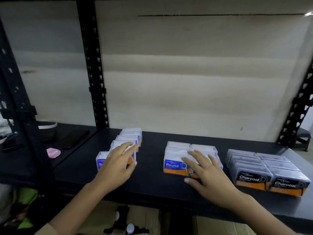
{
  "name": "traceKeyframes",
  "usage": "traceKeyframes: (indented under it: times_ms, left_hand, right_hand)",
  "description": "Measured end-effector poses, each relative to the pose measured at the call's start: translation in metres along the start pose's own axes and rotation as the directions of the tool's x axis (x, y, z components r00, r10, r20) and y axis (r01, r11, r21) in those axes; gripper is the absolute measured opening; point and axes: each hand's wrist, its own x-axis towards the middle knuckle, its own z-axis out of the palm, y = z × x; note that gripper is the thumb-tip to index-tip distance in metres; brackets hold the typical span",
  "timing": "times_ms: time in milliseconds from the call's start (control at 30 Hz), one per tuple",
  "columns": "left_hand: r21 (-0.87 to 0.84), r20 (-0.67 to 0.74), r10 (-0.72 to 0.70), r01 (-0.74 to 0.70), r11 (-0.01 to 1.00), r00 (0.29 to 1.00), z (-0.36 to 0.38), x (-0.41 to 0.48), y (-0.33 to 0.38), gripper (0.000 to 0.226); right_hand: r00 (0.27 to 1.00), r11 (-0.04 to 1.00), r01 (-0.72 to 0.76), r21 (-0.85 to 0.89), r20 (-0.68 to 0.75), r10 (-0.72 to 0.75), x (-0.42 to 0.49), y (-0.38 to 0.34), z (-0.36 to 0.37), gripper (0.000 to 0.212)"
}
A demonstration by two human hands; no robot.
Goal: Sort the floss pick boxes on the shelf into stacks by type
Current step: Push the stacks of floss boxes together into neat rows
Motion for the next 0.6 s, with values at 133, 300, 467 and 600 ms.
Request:
traceKeyframes:
  times_ms: [133,300,467,600]
  left_hand:
    - [0.066,-0.064,-0.106,0.11,0.992,0.992,-0.014,-0.017,-0.018,0.055]
    - [0.188,-0.029,-0.152,0.155,0.97,0.988,-0.024,-0.025,-0.038,0.065]
    - [0.202,0.063,-0.229,0.212,0.956,0.971,-0.024,-0.023,-0.049,0.075]
    - [0.086,0.155,-0.225,0.214,0.973,0.962,-0.018,-0.018,-0.051,0.077]
  right_hand:
    - [0.989,0.996,0.084,0.024,-0.122,-0.081,0.004,-0.019,0.012,0.061]
    - [0.976,0.984,0.176,0.041,-0.135,-0.169,0.031,-0.049,0.011,0.057]
    - [0.976,0.978,0.191,0.088,-0.122,-0.179,0.073,-0.078,0.013,0.058]
    - [0.988,0.978,0.153,0.144,-0.034,-0.149,0.109,-0.095,0.016,0.057]
